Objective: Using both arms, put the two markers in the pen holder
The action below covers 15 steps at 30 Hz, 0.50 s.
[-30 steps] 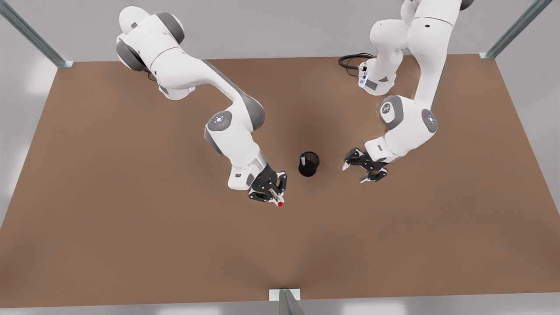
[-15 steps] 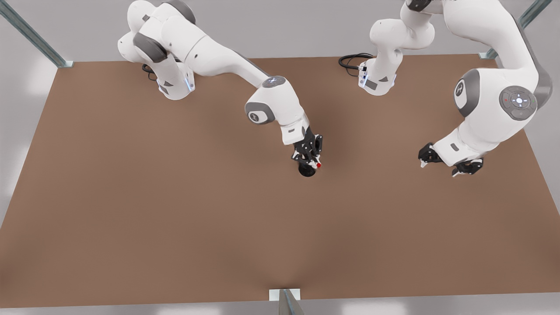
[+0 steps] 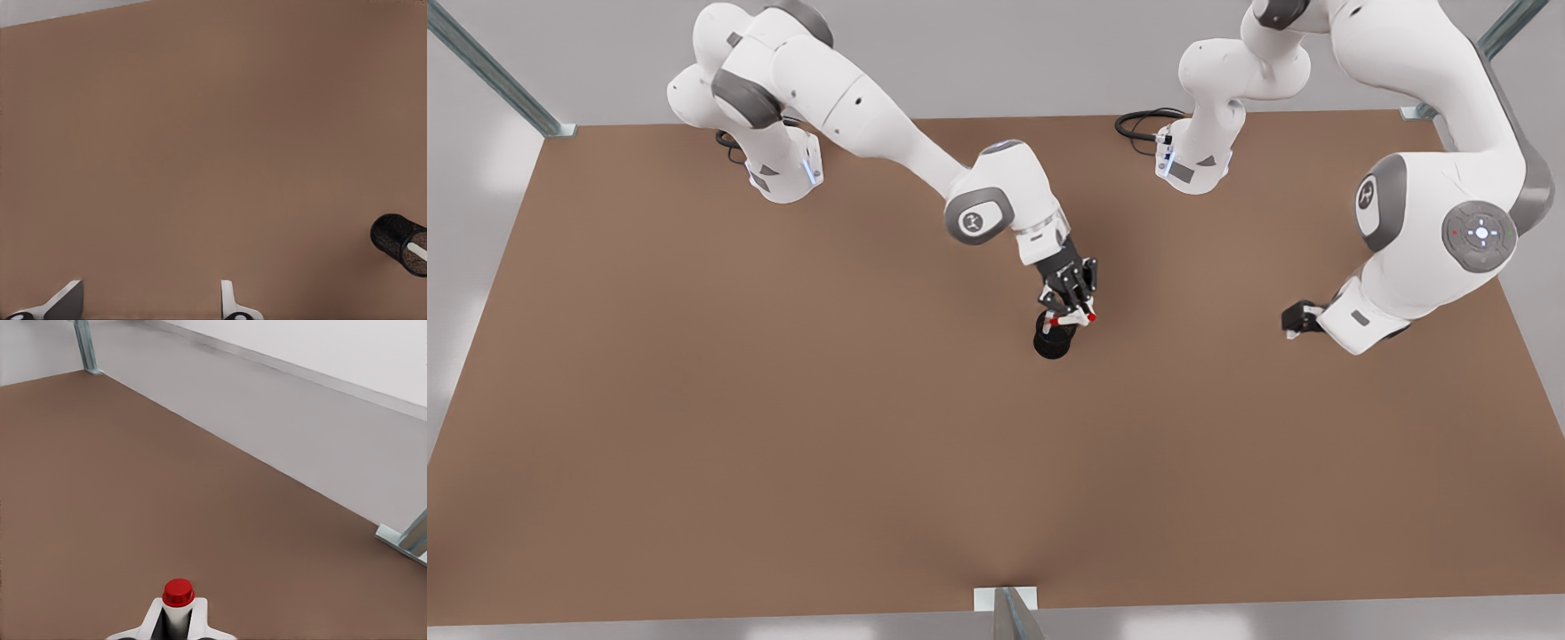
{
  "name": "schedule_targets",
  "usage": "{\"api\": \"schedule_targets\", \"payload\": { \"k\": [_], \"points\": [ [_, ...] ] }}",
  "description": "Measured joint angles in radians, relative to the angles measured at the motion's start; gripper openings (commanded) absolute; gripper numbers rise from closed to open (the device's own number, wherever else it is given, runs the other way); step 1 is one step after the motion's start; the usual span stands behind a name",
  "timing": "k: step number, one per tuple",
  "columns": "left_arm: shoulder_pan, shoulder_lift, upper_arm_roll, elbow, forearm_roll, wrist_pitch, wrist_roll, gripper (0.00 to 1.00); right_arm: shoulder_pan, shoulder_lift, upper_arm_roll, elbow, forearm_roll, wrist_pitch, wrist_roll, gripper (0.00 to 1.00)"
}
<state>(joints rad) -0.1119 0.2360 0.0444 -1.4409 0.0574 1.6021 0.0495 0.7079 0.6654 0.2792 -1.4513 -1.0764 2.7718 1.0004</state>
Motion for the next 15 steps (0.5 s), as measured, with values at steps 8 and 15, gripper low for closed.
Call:
{"api": "schedule_targets", "payload": {
  "k": [8,15],
  "points": [
    [0.001,0.006,-0.001,0.0,0.001,-0.004,-0.058,1.0,0.032,0.057,-0.014,0.054,-0.057,0.002,0.179,0.21],
    [-0.001,0.005,-0.002,0.0,0.0,-0.004,-0.092,1.0,0.021,0.068,-0.016,0.049,-0.204,0.0,0.307,0.21]
  ]
}}
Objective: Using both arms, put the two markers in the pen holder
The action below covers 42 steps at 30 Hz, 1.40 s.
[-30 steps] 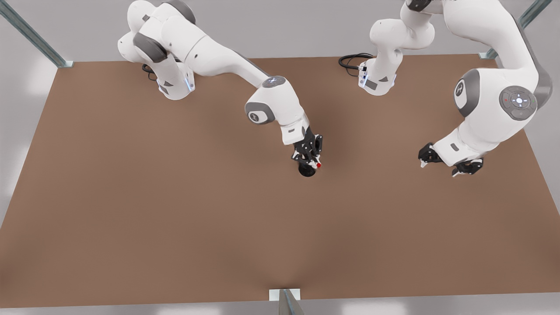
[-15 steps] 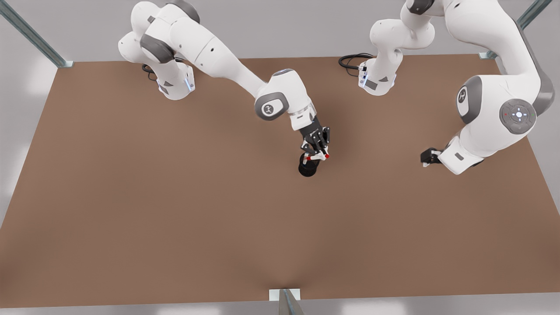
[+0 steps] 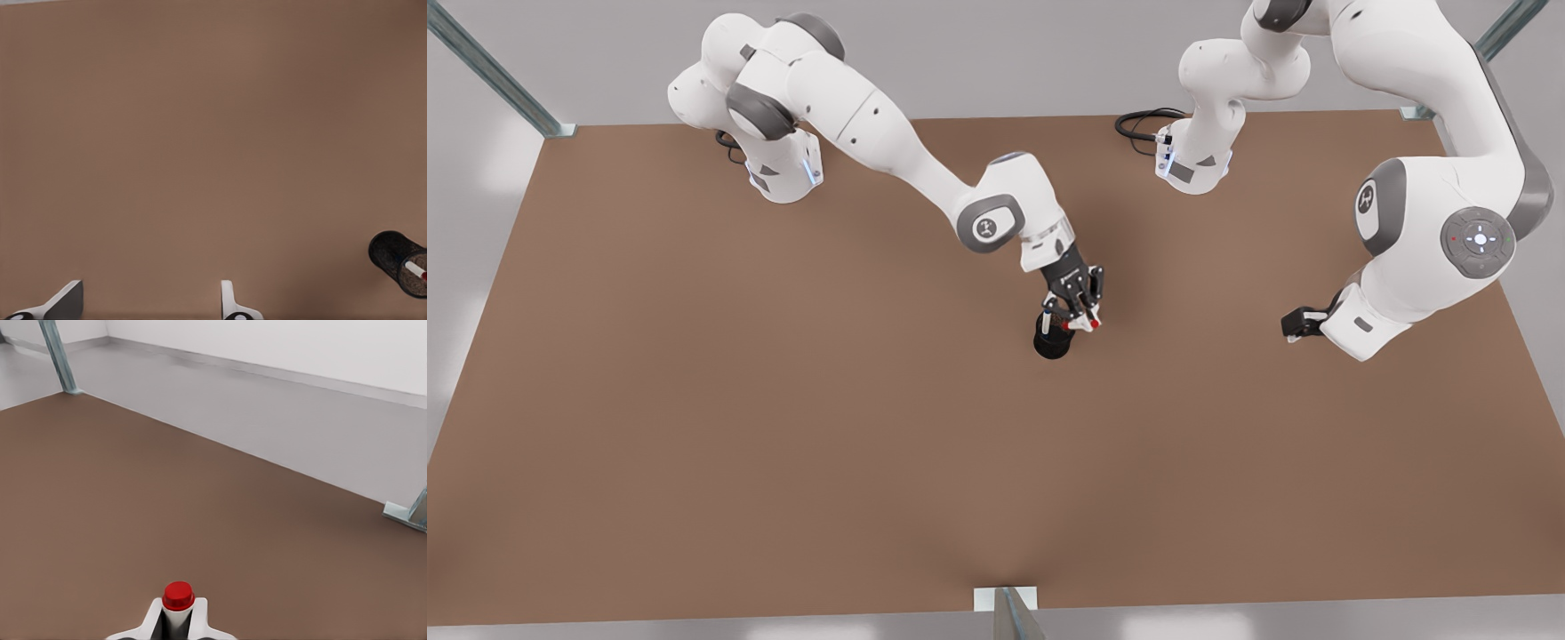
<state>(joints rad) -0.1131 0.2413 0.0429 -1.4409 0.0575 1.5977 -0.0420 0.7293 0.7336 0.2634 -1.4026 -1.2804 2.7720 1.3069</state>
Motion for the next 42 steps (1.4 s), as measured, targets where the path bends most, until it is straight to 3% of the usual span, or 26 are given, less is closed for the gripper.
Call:
{"api": "schedule_targets", "payload": {
  "k": [14,16,17,18,23,25,29,32,33,34,36,38,40,42],
  "points": [
    [-0.006,0.008,-0.002,0.0,-0.005,0.005,-0.04,1.0,0.009,-0.004,0.004,-0.083,-0.069,-0.025,0.152,0.21],
    [-0.007,0.009,-0.002,0.0,-0.005,0.006,-0.044,1.0,0.009,0.001,0.004,-0.099,-0.07,-0.029,0.166,0.27],
    [-0.007,0.01,-0.002,0.0,-0.005,0.006,-0.046,1.0,0.009,0.003,0.004,-0.108,-0.071,-0.033,0.172,0.77],
    [-0.008,0.01,-0.003,0.0,-0.006,0.006,-0.047,1.0,0.008,0.004,0.004,-0.115,-0.071,-0.037,0.179,1.0],
    [-0.013,0.009,-0.005,0.0,-0.006,0.006,-0.057,1.0,-0.007,-0.029,0.018,-0.062,0.001,-0.064,0.19,1.0],
    [-0.017,0.008,-0.007,-0.001,-0.008,0.005,-0.061,1.0,-0.065,-0.094,0.021,0.051,0.267,-0.135,0.124,1.0],
    [-0.017,0.004,-0.006,0.004,-0.052,0.003,-0.064,1.0,-0.383,-0.356,0.013,0.134,0.765,-0.466,-0.046,1.0],
    [-0.016,0.005,-0.005,0.021,-0.066,0.003,-0.042,1.0,-0.546,-0.524,-0.258,0.092,1.074,-0.728,-0.227,1.0],
    [-0.017,0.005,-0.005,0.023,-0.068,0.003,-0.035,1.0,-0.587,-0.555,-0.305,0.076,1.138,-0.807,-0.287,1.0],
    [-0.018,0.005,-0.005,0.024,-0.069,0.003,-0.028,1.0,-0.609,-0.539,-0.328,0.083,1.187,-0.877,-0.343,1.0],
    [-0.018,0.007,-0.004,0.024,-0.071,0.003,-0.015,1.0,-0.591,-0.356,-0.343,0.342,1.253,-1.028,-0.448,1.0],
    [-0.017,0.012,-0.004,0.024,-0.072,0.003,-0.004,1.0,-0.565,-0.282,-0.344,0.464,1.291,-1.148,-0.542,0.99],
    [-0.018,0.015,-0.004,0.025,-0.073,0.003,0.006,1.0,-0.561,-0.287,-0.336,0.46,1.312,-1.225,-0.626,0.99],
    [-0.019,0.02,-0.004,0.025,-0.073,0.004,0.014,1.0,-0.561,-0.414,-0.331,0.229,1.321,-1.234,-0.701,0.99]
  ]
}}
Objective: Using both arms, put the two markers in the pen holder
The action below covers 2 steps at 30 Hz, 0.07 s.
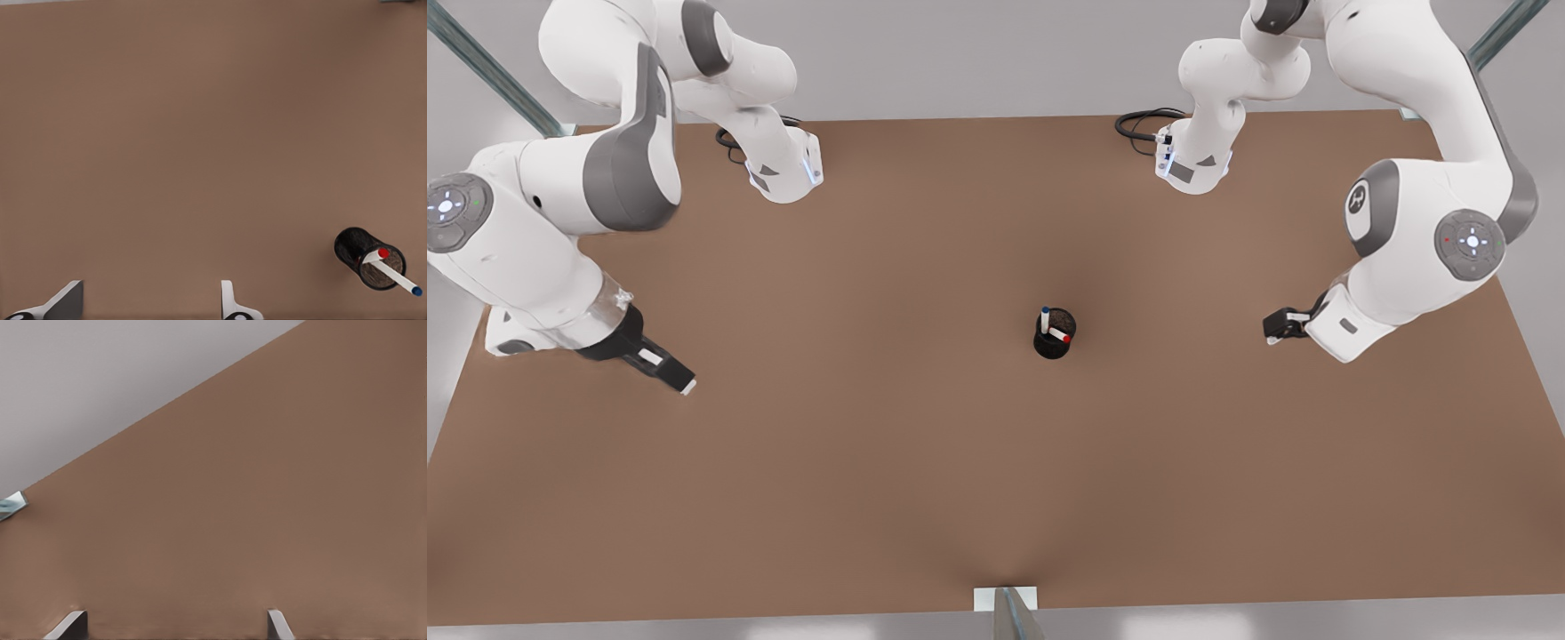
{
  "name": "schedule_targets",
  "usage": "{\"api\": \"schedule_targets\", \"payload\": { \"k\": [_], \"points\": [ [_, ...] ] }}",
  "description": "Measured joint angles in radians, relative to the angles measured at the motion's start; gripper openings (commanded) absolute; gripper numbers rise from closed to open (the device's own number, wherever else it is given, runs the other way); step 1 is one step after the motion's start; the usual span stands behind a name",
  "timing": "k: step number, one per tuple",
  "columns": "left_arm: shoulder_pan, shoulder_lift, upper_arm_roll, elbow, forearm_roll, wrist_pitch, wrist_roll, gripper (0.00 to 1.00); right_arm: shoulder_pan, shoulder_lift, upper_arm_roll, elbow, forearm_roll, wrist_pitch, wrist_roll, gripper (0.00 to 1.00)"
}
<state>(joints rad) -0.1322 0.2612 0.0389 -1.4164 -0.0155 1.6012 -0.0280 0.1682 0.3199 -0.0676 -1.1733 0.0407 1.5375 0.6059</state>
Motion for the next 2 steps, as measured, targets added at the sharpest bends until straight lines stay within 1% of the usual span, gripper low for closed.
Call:
{"api": "schedule_targets", "payload": {
  "k": [1,2],
  "points": [
    [0.0,0.002,0.0,0.0,0.0,0.0,0.004,1.0,-0.001,-0.04,0.003,-0.082,0.003,0.004,-0.035,0.99],
    [0.0,0.005,0.0,0.0,0.0,0.0,0.007,1.0,-0.002,-0.06,0.005,-0.124,0.005,0.008,-0.068,0.99]
  ]
}}
